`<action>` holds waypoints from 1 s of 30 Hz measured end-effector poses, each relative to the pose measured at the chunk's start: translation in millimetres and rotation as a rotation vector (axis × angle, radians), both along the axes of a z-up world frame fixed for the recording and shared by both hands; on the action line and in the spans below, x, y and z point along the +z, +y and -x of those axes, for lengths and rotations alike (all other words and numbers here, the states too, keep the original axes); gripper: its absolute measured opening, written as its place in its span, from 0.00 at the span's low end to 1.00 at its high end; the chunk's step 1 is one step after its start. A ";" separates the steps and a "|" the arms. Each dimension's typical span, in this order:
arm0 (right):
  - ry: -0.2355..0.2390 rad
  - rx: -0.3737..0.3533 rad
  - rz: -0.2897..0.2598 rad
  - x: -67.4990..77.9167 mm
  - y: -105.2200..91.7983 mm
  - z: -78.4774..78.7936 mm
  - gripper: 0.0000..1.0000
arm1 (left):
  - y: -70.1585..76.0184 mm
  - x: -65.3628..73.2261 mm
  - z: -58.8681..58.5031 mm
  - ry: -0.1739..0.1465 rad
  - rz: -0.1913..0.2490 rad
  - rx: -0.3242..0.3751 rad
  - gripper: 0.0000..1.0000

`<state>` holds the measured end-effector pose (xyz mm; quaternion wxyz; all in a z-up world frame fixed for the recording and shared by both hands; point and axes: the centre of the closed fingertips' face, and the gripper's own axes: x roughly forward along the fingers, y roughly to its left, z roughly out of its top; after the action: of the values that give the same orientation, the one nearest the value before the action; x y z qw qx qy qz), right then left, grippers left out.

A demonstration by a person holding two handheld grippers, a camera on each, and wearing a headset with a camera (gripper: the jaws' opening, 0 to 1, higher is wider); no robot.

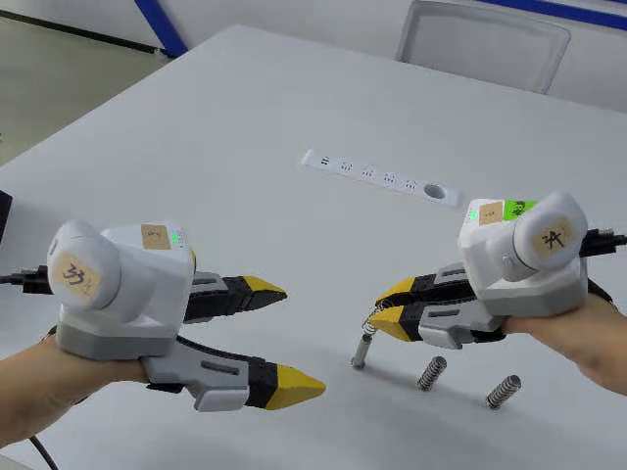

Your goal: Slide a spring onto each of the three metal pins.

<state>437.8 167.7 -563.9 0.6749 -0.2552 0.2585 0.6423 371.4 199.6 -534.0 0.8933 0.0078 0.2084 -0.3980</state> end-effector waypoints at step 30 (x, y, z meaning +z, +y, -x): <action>0.035 0.024 0.107 -41.6 -0.7 -1.7 0.11 | 5.8 -15.5 0.8 0.051 0.015 0.018 0.64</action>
<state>439.5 167.1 -605.5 0.6478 -0.2829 0.3010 0.6401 370.6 205.4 -549.5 0.8914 -0.0109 0.2281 -0.3914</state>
